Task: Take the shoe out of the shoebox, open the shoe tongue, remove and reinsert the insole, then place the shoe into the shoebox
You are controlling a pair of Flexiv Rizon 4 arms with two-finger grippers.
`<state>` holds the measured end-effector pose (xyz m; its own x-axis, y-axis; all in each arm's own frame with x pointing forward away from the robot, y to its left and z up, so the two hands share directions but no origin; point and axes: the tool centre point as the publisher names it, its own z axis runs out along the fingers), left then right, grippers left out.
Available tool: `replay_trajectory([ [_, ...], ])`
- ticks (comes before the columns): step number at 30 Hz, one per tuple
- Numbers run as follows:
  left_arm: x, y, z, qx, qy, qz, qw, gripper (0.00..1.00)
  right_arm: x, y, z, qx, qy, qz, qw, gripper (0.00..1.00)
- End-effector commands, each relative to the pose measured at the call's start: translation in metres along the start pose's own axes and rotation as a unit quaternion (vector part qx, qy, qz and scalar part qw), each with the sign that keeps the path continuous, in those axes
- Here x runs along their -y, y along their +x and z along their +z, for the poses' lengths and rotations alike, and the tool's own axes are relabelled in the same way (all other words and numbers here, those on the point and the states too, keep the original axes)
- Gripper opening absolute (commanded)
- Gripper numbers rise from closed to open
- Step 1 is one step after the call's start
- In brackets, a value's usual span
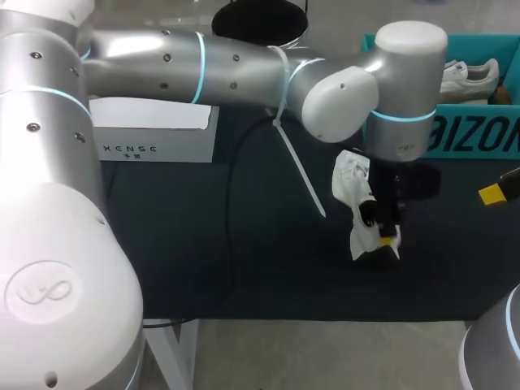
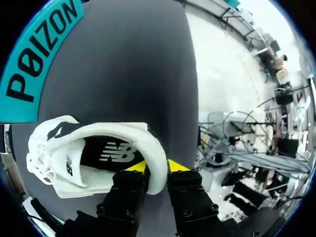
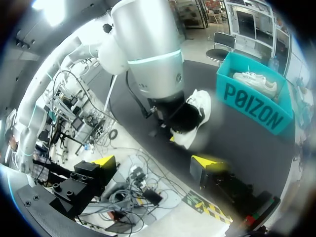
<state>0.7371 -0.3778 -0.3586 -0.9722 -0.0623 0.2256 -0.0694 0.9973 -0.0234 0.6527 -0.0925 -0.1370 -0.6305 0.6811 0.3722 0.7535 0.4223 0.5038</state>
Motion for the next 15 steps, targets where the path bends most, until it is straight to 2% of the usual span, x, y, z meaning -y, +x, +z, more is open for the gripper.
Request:
replay_trajectory([
  [1, -0.001, -0.001, -0.001, 0.0, -0.001, 0.002, 1.0, 0.0, 0.01, 0.005, 0.0, 0.006, -0.021, 0.0, 1.0, 1.0],
  [7, -0.01, 0.0, -0.011, 0.006, 0.006, 0.015, 1.0, 0.0, 0.01, 0.005, 0.0, 0.006, -0.021, 0.0, 1.0, 1.0],
  [15, -0.032, -0.006, -0.038, 0.016, 0.018, 0.033, 0.999, 0.0, 0.01, 0.005, 0.0, 0.006, -0.021, 0.0, 1.0, 1.0],
])
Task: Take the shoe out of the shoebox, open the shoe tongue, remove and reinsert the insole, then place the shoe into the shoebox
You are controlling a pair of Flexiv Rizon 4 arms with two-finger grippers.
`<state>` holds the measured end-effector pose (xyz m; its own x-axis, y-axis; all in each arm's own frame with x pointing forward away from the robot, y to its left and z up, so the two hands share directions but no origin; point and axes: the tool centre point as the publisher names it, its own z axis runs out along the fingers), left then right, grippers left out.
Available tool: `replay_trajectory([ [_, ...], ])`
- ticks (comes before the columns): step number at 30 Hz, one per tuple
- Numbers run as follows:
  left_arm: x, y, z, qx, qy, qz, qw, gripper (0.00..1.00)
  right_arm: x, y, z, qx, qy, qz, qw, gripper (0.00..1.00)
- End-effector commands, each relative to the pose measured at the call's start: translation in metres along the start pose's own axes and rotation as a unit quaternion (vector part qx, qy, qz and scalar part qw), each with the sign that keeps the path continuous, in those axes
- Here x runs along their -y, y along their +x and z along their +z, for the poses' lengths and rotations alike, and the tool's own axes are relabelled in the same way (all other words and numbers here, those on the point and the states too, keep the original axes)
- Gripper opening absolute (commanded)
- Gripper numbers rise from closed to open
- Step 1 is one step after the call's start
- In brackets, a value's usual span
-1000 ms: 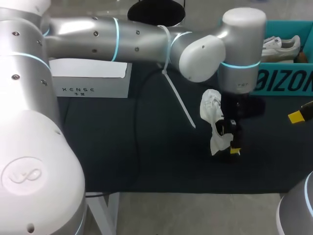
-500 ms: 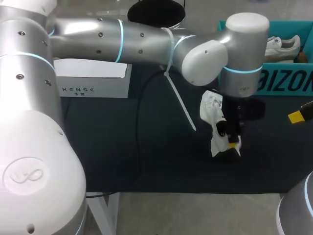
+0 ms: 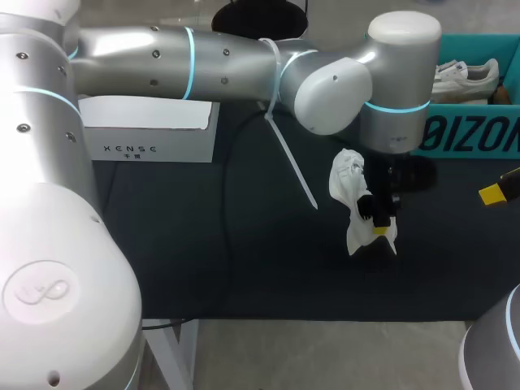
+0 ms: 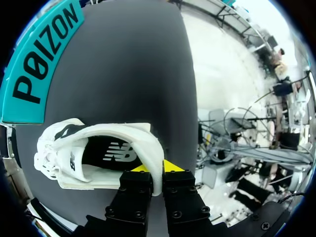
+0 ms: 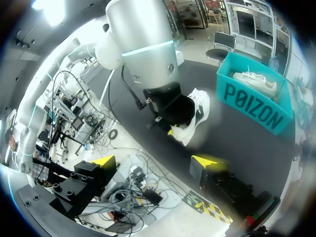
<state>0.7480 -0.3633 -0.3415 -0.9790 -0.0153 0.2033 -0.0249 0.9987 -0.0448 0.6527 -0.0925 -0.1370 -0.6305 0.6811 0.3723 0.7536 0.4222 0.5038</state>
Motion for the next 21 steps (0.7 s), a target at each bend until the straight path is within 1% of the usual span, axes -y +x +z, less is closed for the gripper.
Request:
replay_trajectory([
  [1, -0.022, 0.002, -0.024, 0.013, 0.011, 0.017, 1.0, 0.0, 0.01, 0.005, 0.0, 0.006, -0.021, 0.0, 1.0, 1.0],
  [5, -0.035, 0.001, -0.045, 0.037, 0.009, 0.045, 0.998, 0.0, 0.01, 0.005, 0.0, 0.006, -0.021, 0.0, 1.0, 1.0],
  [8, -0.046, -0.003, -0.063, 0.049, 0.02, 0.066, 0.996, 0.0, 0.01, 0.005, 0.0, 0.006, -0.021, 0.0, 1.0, 1.0],
  [12, -0.061, -0.013, -0.085, 0.081, 0.014, 0.08, 0.993, 0.0, 0.01, 0.005, 0.0, 0.006, -0.021, 0.0, 1.0, 1.0],
  [14, -0.07, -0.019, -0.097, 0.083, 0.021, 0.093, 0.992, 0.0, 0.01, 0.005, 0.0, 0.006, -0.021, 0.0, 1.0, 1.0],
  [16, -0.082, -0.026, -0.109, 0.097, 0.021, 0.11, 0.989, 0.0, 0.01, 0.005, 0.0, 0.006, -0.021, 0.0, 1.0, 1.0],
  [20, -0.111, -0.035, -0.131, 0.088, 0.022, 0.179, 0.98, 0.0, 0.01, 0.005, 0.0, 0.006, -0.021, 0.0, 1.0, 1.0],
  [21, -0.12, -0.039, -0.137, 0.092, 0.021, 0.189, 0.977, 0.0, 0.01, 0.005, 0.0, 0.006, -0.021, 0.0, 1.0, 1.0],
])
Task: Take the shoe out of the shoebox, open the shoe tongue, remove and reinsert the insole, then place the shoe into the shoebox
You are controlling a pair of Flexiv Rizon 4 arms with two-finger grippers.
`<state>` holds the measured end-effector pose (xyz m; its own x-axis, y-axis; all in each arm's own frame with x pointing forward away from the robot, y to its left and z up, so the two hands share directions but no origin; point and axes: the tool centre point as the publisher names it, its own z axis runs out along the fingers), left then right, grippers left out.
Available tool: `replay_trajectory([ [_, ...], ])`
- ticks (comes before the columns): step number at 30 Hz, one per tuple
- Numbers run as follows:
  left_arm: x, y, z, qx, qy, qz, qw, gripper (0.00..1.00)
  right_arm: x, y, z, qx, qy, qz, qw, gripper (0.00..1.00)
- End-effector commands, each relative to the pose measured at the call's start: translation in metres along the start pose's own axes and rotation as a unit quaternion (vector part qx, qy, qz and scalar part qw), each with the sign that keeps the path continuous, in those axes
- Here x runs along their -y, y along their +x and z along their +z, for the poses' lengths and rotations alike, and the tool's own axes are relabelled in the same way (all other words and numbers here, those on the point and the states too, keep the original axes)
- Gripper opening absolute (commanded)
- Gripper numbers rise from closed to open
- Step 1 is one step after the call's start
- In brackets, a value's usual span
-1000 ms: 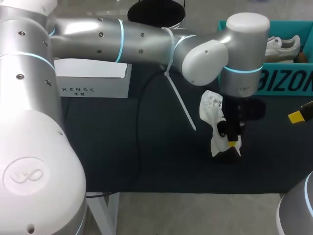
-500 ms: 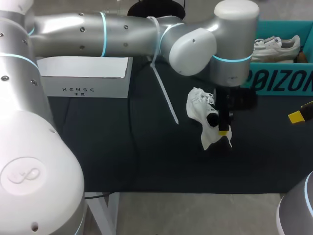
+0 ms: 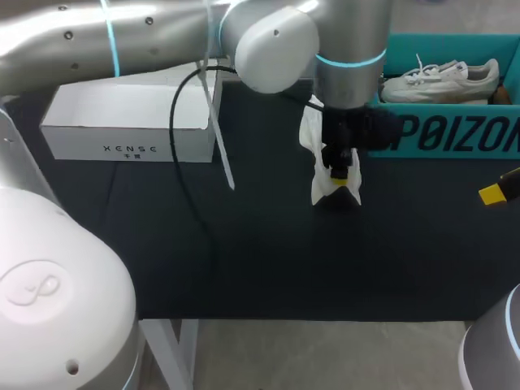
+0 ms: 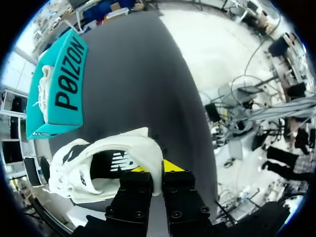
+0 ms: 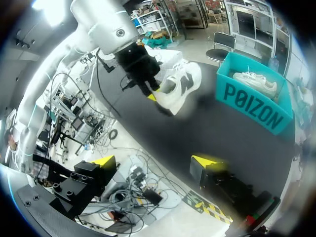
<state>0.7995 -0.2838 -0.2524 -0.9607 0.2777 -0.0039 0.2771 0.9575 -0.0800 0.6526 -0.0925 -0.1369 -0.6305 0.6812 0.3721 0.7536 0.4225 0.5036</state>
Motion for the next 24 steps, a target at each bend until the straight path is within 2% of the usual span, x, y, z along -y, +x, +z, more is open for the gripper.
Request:
replay_trajectory([
  [1, -0.056, 0.0, -0.039, 0.005, 0.009, 0.046, 0.999, 0.0, 0.01, 0.005, 0.0, 0.006, -0.021, 0.0, 1.0, 1.0],
  [7, -0.116, -0.006, -0.057, -0.017, -0.003, 0.111, 0.994, 0.0, 0.01, 0.005, 0.0, 0.006, -0.021, 0.0, 1.0, 1.0],
  [9, -0.135, -0.009, -0.058, -0.012, -0.029, 0.108, 0.994, 0.0, 0.01, 0.005, 0.0, 0.006, -0.021, 0.0, 1.0, 1.0],
  [14, -0.178, -0.019, -0.067, -0.017, -0.048, 0.089, 0.995, 0.0, 0.01, 0.005, 0.0, 0.006, -0.021, 0.0, 1.0, 1.0],
  [17, -0.192, -0.025, -0.073, -0.01, -0.048, 0.063, 0.997, 0.0, 0.01, 0.005, 0.0, 0.006, -0.021, 0.0, 1.0, 1.0],
  [24, -0.192, -0.025, -0.073, -0.01, -0.048, 0.063, 0.997, 0.0, 0.01, 0.005, 0.0, 0.006, -0.021, 0.0, 1.0, 1.0],
])
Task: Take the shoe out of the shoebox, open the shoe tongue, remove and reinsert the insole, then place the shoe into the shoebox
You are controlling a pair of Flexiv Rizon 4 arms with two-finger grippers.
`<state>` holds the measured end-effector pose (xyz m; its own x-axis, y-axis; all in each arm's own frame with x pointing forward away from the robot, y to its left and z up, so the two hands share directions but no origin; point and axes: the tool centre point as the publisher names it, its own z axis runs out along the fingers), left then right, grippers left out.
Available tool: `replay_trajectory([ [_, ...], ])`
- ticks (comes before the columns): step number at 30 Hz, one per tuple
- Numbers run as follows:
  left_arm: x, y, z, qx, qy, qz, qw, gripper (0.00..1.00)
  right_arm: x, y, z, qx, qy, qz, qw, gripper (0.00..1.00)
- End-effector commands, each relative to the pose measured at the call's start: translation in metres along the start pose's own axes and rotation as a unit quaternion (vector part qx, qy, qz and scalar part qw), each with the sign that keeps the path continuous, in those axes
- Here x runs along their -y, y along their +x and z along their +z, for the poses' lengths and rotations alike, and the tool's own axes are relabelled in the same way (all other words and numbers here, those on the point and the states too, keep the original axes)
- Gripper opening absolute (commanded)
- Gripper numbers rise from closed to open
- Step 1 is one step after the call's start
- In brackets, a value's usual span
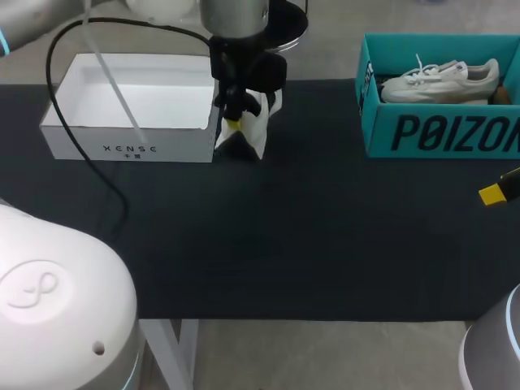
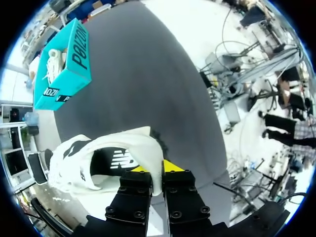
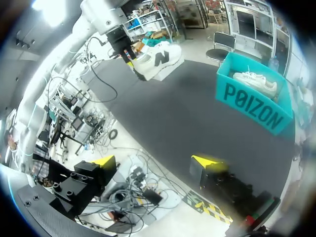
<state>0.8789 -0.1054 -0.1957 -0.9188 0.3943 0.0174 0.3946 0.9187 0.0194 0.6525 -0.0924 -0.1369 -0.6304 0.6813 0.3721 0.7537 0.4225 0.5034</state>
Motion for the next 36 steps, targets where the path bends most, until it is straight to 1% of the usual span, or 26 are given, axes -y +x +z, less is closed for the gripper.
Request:
replay_trajectory([
  [1, -0.003, 0.002, -0.001, 0.003, 0.002, 0.001, 1.0, 0.0, 0.01, 0.005, 0.0, 0.006, -0.022, 0.0, 1.0, 1.0],
  [12, -0.003, 0.002, -0.001, 0.003, 0.002, 0.001, 1.0, 0.0, 0.01, 0.005, 0.0, 0.006, -0.022, 0.0, 1.0, 1.0],
  [13, 0.007, 0.01, -0.005, 0.02, -0.003, 0.035, 0.999, 0.0, 0.01, 0.005, 0.0, 0.006, -0.022, 0.0, 1.0, 1.0],
  [14, 0.012, 0.016, -0.009, 0.03, -0.009, 0.076, 0.997, 0.0, 0.01, 0.005, 0.0, 0.006, -0.022, 0.0, 1.0, 1.0],
  [15, 0.012, 0.02, -0.01, 0.04, -0.027, 0.105, 0.993, 0.0, 0.01, 0.005, 0.0, 0.006, -0.022, 0.0, 1.0, 1.0],
  [16, 0.007, 0.021, -0.012, 0.05, -0.04, 0.116, 0.991, 0.0, 0.01, 0.005, 0.0, 0.006, -0.022, 0.0, 1.0, 1.0],
  [18, -0.009, 0.019, -0.014, 0.044, -0.054, 0.147, 0.987, 0.0, 0.01, 0.005, 0.0, 0.006, -0.022, 0.0, 1.0, 1.0],
  [19, -0.019, 0.018, -0.016, 0.06, -0.07, 0.153, 0.984, 0.0, 0.01, 0.005, 0.0, 0.006, -0.022, 0.0, 1.0, 1.0],
  [21, -0.041, 0.014, -0.02, 0.06, -0.087, 0.173, 0.979, 0.0, 0.01, 0.005, 0.0, 0.006, -0.022, 0.0, 1.0, 1.0],
  [23, -0.064, 0.011, -0.026, 0.069, -0.095, 0.185, 0.976, 0.0, 0.01, 0.005, 0.0, 0.006, -0.022, 0.0, 1.0, 1.0],
  [27, -0.111, 0.01, -0.036, 0.114, -0.103, 0.227, 0.962, 0.0, 0.01, 0.005, 0.0, 0.006, -0.022, 0.0, 1.0, 1.0],
  [29, -0.134, 0.01, -0.04, 0.119, -0.106, 0.236, 0.959, 0.0, 0.01, 0.005, 0.0, 0.006, -0.022, 0.0, 1.0, 1.0],
  [32, -0.165, 0.011, -0.043, 0.144, -0.129, 0.256, 0.947, 0.0, 0.01, 0.005, 0.0, 0.006, -0.022, 0.0, 1.0, 1.0],
  [33, -0.175, 0.011, -0.044, 0.148, -0.131, 0.256, 0.946, 0.0, 0.01, 0.005, 0.0, 0.006, -0.022, 0.0, 1.0, 1.0],
  [35, -0.195, 0.01, -0.048, 0.146, -0.121, 0.25, 0.949, 0.0, 0.01, 0.005, 0.0, 0.006, -0.022, 0.0, 1.0, 1.0],
  [36, -0.204, 0.011, -0.048, 0.148, -0.129, 0.25, 0.948, 0.0, 0.01, 0.005, 0.0, 0.006, -0.022, 0.0, 1.0, 1.0],
])
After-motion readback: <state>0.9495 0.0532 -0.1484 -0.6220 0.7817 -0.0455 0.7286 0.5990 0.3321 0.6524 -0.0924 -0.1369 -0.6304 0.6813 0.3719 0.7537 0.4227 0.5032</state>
